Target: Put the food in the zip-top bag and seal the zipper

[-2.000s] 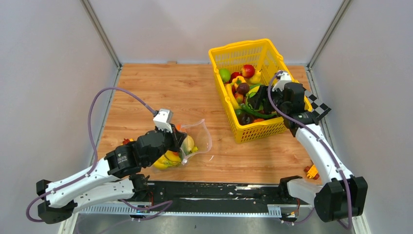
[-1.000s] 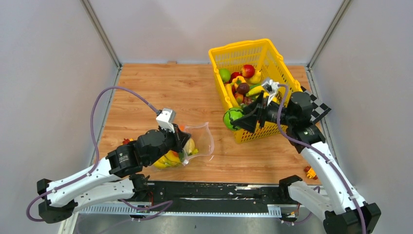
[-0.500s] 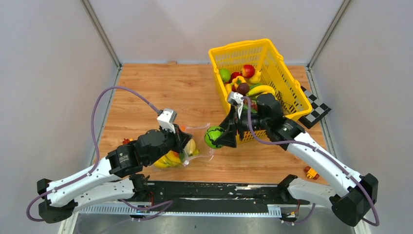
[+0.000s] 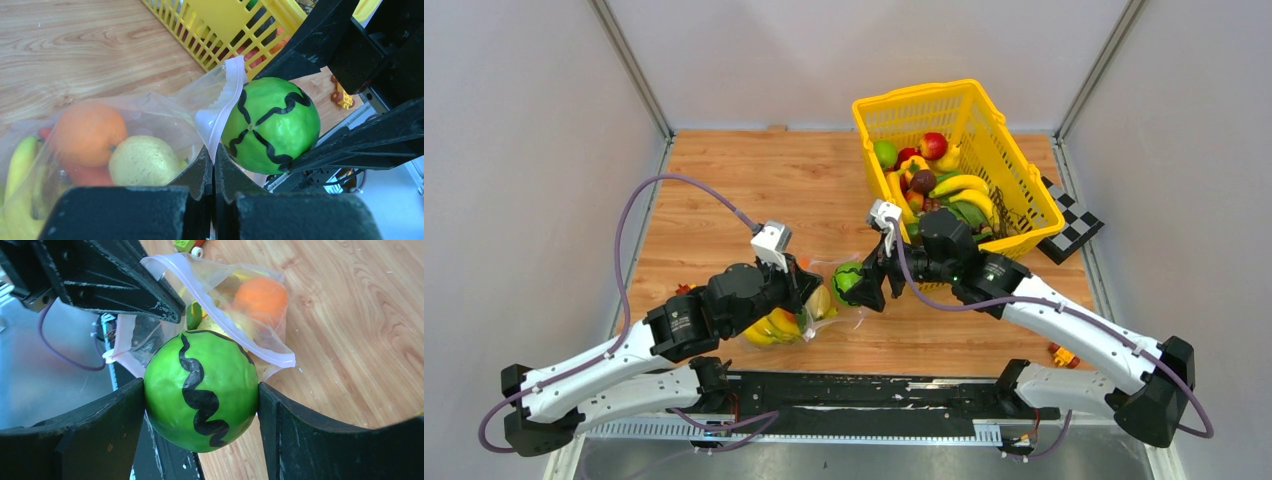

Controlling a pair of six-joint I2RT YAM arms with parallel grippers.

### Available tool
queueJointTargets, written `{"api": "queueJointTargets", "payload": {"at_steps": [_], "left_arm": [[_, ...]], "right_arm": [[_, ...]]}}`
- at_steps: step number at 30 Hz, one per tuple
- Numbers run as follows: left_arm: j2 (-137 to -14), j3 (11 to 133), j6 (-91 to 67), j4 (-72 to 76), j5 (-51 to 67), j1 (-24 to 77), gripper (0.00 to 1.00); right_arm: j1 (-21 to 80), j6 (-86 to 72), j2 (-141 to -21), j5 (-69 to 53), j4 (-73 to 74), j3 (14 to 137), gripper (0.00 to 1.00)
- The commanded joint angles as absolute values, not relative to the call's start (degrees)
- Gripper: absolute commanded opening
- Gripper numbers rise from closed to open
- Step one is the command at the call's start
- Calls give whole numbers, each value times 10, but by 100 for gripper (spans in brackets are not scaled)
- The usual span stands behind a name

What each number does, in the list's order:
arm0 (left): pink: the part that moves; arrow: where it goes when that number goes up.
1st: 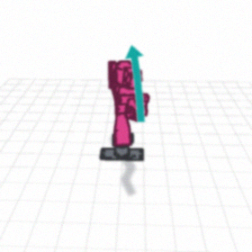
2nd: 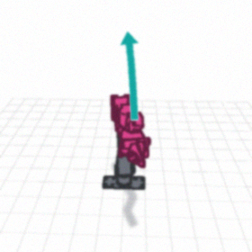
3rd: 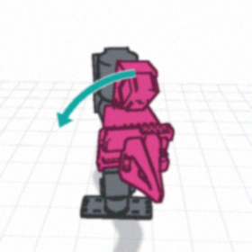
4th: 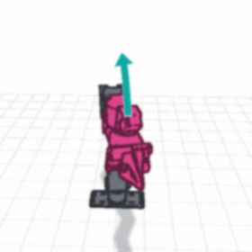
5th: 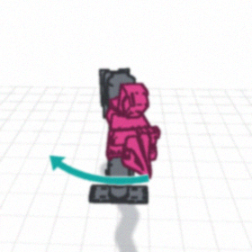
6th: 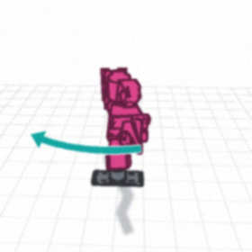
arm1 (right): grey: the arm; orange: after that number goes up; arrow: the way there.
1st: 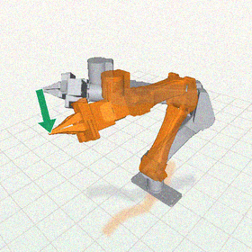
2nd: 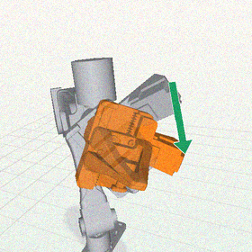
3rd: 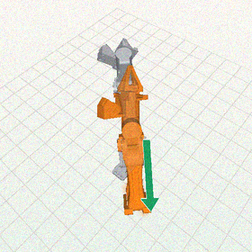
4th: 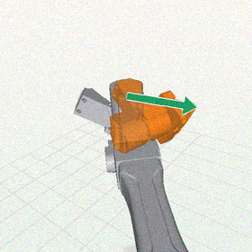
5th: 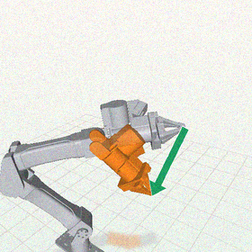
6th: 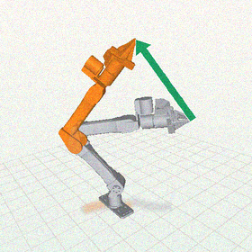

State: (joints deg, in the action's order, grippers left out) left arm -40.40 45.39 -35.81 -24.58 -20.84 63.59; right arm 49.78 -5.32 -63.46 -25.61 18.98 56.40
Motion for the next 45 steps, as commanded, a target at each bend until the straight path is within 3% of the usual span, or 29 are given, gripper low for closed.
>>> {"api": "queueJointTargets", "payload": {"at_steps": [1, 8, 30, 37, 40, 45], "left_arm": [[-395, 483, -348, -202, -202, 636, 0], [-386, 500, -333, -197, -185, 636, 0], [-303, 457, -371, -227, -277, 636, 0], [-295, 453, -386, -237, -291, 635, 0], [-292, 452, -389, -243, -302, 636, 0], [-287, 450, -391, -247, -318, 635, 0]], "right_arm": [[527, -80, -611, -129, 110, 548, 45], [599, -59, -608, -39, 32, 533, 49], [670, -86, -708, -72, -81, 565, 60], [669, -107, -716, 29, -79, 564, 76], [670, -106, -703, -12, -110, 555, 85], [670, -108, -679, -117, -102, 572, 87]]}}
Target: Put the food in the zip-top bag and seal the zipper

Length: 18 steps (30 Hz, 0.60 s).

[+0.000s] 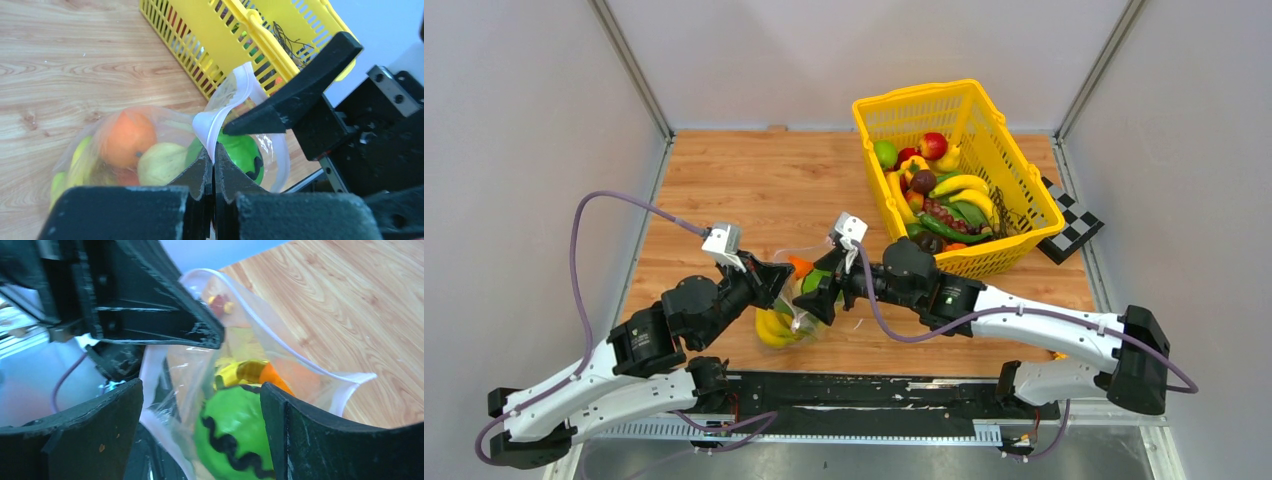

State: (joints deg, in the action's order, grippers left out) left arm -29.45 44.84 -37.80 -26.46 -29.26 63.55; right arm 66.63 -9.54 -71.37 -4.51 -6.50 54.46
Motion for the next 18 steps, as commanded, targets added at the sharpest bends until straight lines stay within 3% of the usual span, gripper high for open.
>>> {"api": "queueJointTargets", "payload": {"at_steps": [1, 7, 15, 18], "left_arm": [[-288, 449, -392, -246, -320, 635, 1], [-288, 444, -397, -249, -322, 635, 1], [-291, 445, -400, -247, -328, 636, 1], [-295, 446, -399, -245, -328, 635, 1]], "right_arm": [[669, -104, -672, -130, -98, 574, 87], [670, -97, -597, -109, -56, 567, 82], [668, -132, -519, 129, 55, 517, 66], [660, -182, -535, 159, 95, 509, 61]]}}
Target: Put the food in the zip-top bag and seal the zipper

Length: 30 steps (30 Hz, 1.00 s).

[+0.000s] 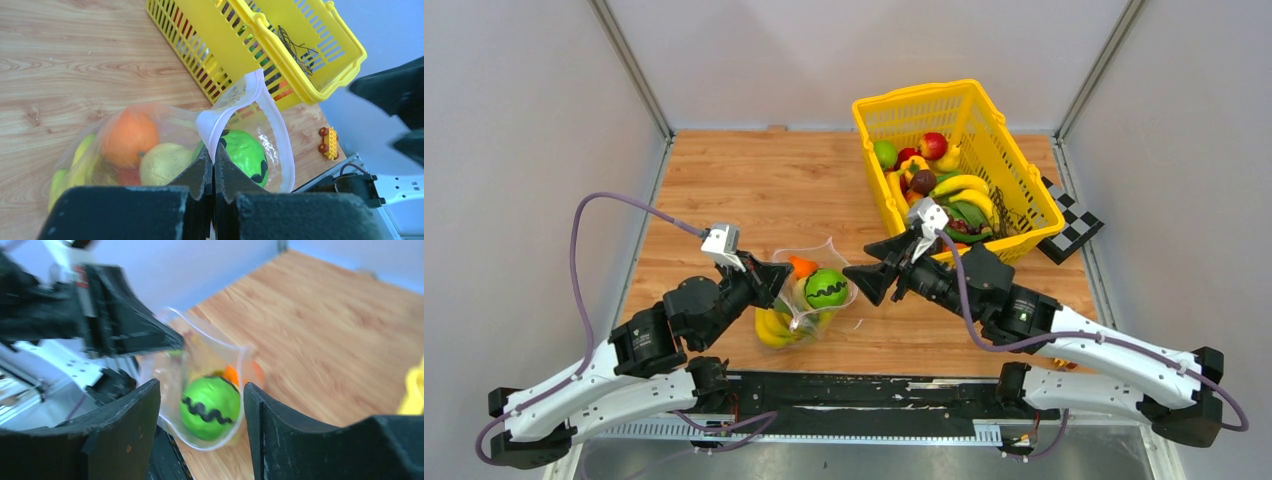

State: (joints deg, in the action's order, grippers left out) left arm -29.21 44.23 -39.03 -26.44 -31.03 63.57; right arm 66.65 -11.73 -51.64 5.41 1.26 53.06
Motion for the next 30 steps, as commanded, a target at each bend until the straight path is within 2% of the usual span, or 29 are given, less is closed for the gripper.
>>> {"api": "queueJointTargets", "payload": {"at_steps": [1, 4, 10, 14, 15, 17, 20, 25, 28, 30], "left_arm": [[-296, 448, -399, -245, -328, 635, 1], [-298, 449, -399, -245, -323, 635, 1], [-297, 449, -404, -246, -320, 635, 1], [-293, 452, -403, -251, -321, 635, 1], [-293, 451, -402, -253, -323, 636, 1], [-293, 451, -401, -253, -324, 636, 1], [-298, 451, -399, -253, -321, 636, 1], [-309, 478, -356, -288, -324, 636, 2], [-306, 538, -347, -407, -429, 635, 2], [-289, 552, -324, -414, -443, 635, 2]], "right_arm": [[658, -189, -545, 148, 102, 509, 61], [657, -199, -577, 113, 111, 512, 58], [657, -210, -638, 124, 145, 540, 43], [657, -207, -635, 119, 137, 539, 34], [657, -206, -631, 116, 131, 537, 30], [657, -206, -623, 107, 118, 532, 14], [657, -199, -607, 92, 93, 525, 1], [655, -210, -598, 68, 45, 533, 0], [655, -231, -612, 13, -34, 541, 0], [655, -224, -637, -43, -54, 568, 0]]}}
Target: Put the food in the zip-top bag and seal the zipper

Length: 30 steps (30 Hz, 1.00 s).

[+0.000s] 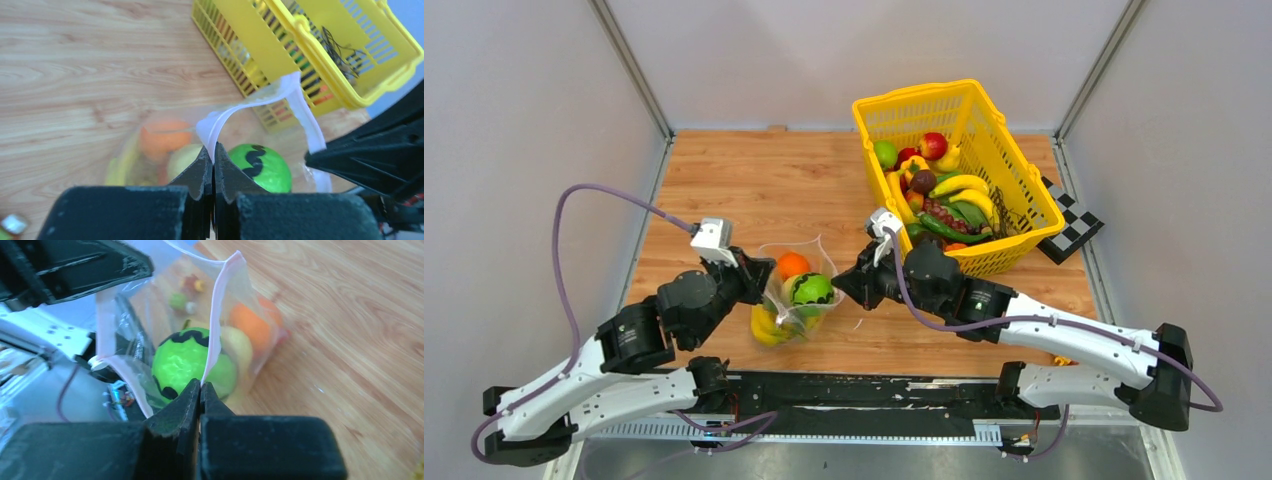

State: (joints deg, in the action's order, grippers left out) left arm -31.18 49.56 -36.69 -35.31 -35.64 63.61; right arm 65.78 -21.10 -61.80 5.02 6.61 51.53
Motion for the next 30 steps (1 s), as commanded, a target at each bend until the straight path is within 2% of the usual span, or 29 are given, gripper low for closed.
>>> {"api": "queueJointTargets", "payload": {"at_steps": [1, 4, 8, 17, 22, 25, 27, 30], "left_arm": [[-280, 555, -317, -412, -444, 635, 4], [-272, 574, -328, -448, -482, 636, 4], [-290, 601, -342, -520, -517, 636, 5], [-439, 696, -290, -620, -423, 636, 6], [-453, 703, -277, -612, -402, 636, 6], [-445, 702, -277, -603, -410, 636, 7], [-440, 704, -280, -604, -418, 635, 7], [-432, 705, -291, -613, -440, 636, 7]], "right_arm": [[655, -216, -652, -65, -55, 589, 0], [656, -199, -683, -114, -59, 643, 0], [656, -177, -682, -122, -118, 634, 0], [661, -198, -725, -25, -94, 647, 0], [672, -172, -679, 14, -152, 628, 0], [671, -173, -671, -31, -173, 633, 0], [670, -186, -687, -15, -126, 660, 0], [668, -207, -740, 91, -20, 710, 0]]}}
